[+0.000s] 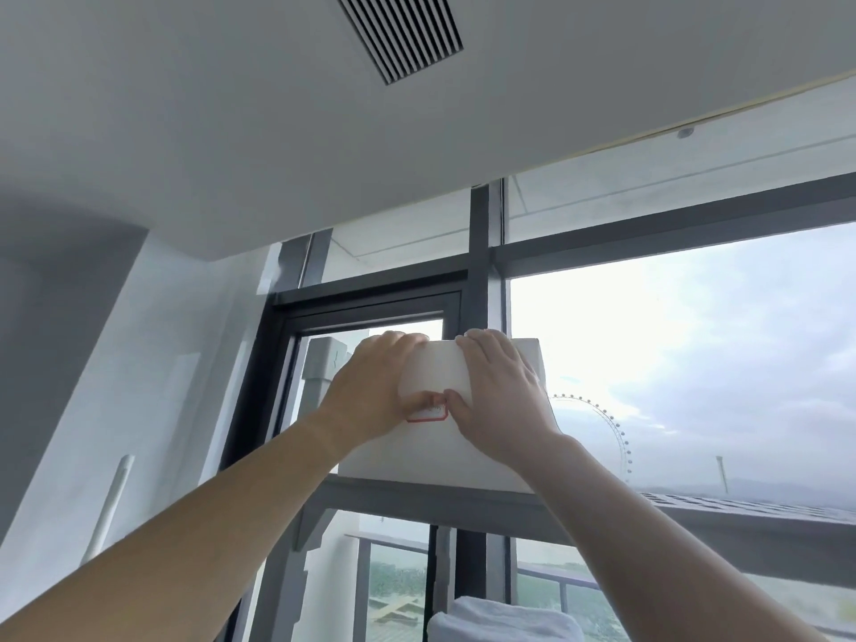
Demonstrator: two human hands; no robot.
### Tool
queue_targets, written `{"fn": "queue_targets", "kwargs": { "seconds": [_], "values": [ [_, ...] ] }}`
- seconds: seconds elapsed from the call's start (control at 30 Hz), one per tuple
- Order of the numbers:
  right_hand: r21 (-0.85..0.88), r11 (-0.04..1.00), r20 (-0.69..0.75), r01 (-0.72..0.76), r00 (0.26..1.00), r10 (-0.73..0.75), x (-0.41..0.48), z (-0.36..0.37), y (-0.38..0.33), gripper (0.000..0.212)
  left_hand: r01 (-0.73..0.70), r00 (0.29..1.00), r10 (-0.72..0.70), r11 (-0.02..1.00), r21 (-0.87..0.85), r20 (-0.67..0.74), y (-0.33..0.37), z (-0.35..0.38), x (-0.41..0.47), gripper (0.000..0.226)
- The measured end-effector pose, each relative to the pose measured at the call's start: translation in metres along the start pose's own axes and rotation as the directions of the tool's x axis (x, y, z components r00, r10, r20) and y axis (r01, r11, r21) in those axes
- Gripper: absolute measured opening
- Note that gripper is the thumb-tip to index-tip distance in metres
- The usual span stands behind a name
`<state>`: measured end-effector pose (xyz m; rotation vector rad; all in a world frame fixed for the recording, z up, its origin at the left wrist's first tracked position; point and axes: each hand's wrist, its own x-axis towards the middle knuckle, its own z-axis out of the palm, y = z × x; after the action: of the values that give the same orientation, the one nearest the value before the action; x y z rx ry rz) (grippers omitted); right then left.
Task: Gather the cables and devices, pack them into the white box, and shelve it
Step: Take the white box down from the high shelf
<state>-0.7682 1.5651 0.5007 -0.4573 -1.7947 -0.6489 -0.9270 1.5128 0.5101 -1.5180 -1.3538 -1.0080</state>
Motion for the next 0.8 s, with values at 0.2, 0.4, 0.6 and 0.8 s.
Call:
{"fn": "queue_targets", "kwargs": {
  "seconds": [0.2, 0.4, 0.6, 0.8],
  "values": [
    [-0.018, 1.000, 0.018, 0.010, 1.000, -0.010, 0.001, -0.013, -0.003, 0.049, 0.020, 1.000, -0.020, 1.000, 0.014, -0.023, 0.015, -0.015, -0.007, 0.078],
    [0.023, 0.997, -0.040, 0.074, 0.997, -0.073, -0.010, -0.026, -0.008, 0.048, 0.048, 0.998, -0.047, 0.998, 0.035, -0.030, 0.030, -0.035, -0.025, 0.092],
    [-0.030, 0.982, -0.181, 0.187, 0.965, -0.189, -0.036, -0.037, -0.025, 0.050, 0.094, 0.980, -0.092, 0.996, 0.005, -0.176, 0.049, -0.045, -0.062, 0.070],
    [-0.003, 0.966, -0.212, 0.257, 0.944, -0.252, -0.058, -0.055, -0.034, 0.051, 0.185, 0.950, -0.173, 0.983, 0.020, -0.258, 0.067, -0.052, -0.081, 0.059]
  ]
}}
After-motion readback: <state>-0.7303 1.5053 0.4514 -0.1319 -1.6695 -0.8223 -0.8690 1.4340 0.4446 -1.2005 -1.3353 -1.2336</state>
